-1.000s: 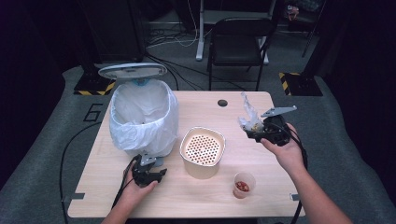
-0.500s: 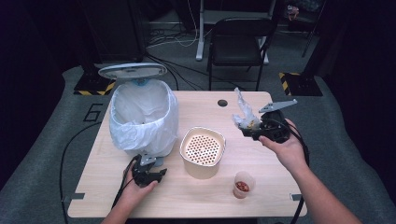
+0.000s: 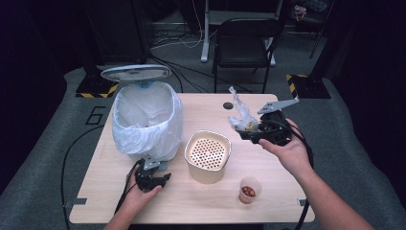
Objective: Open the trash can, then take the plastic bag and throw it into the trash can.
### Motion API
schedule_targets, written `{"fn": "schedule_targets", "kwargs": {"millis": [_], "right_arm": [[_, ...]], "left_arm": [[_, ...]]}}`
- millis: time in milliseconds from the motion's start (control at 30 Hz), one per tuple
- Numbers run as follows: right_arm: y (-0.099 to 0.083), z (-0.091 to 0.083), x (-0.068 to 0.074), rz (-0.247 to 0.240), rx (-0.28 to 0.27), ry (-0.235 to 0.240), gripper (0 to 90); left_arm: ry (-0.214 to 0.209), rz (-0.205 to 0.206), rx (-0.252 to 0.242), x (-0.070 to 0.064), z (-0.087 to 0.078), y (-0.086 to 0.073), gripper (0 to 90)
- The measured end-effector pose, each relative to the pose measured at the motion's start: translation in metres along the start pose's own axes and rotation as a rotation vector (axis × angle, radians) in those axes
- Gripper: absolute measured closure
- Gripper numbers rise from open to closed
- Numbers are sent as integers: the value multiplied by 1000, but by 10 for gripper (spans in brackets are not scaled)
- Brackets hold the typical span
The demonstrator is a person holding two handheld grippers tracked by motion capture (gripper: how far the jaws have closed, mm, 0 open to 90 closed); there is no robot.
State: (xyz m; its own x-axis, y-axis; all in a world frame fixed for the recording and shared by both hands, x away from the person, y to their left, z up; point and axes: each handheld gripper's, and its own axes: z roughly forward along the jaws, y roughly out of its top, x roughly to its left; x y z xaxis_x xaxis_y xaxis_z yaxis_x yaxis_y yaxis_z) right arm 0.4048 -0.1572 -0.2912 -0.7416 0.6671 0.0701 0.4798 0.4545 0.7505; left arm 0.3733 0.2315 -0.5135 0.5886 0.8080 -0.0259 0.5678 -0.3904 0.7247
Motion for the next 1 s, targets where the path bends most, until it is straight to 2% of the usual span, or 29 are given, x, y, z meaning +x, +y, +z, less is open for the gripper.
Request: {"fn": "schedule_targets", "kwargs": {"millis": [167,267,333,400,467,567,700,767,800,833,867,967,1000], "right_arm": [[18,7,16,-48,0,36,641],[27,9,21,-76,-1,36,641],[42,13,30,-91,2,46,641],[46,14,32,-98,2,49,641],[58,21,37,-122,-2,68,642],[65,27,41,-131,-2,79,642],[76,41,48,-139,1,101,642],[80,48,51,-145,8,111,642],[84,53,53,-149,10,112,642],[84,53,53,-149,10,112,642],[85,55,53,-152,10,116,642],[90,63,55,-143,14,128,642],[91,64,55,-144,11,126,642]], "left_arm": [[-6,8,5,2,-1,0,373],[-6,4,4,2,-1,0,374],[-6,1,3,2,-1,0,373],[-6,0,3,2,-1,0,374],[-8,9,14,2,-1,0,373],[2,-1,1,1,0,0,373],[0,11,13,1,-1,0,373],[2,7,0,1,0,0,373],[0,36,11,3,-1,1,373],[0,36,11,3,-1,1,373],[2,11,11,1,-1,0,373],[4,17,1,2,0,1,373],[1,2,-1,1,0,0,373]]}}
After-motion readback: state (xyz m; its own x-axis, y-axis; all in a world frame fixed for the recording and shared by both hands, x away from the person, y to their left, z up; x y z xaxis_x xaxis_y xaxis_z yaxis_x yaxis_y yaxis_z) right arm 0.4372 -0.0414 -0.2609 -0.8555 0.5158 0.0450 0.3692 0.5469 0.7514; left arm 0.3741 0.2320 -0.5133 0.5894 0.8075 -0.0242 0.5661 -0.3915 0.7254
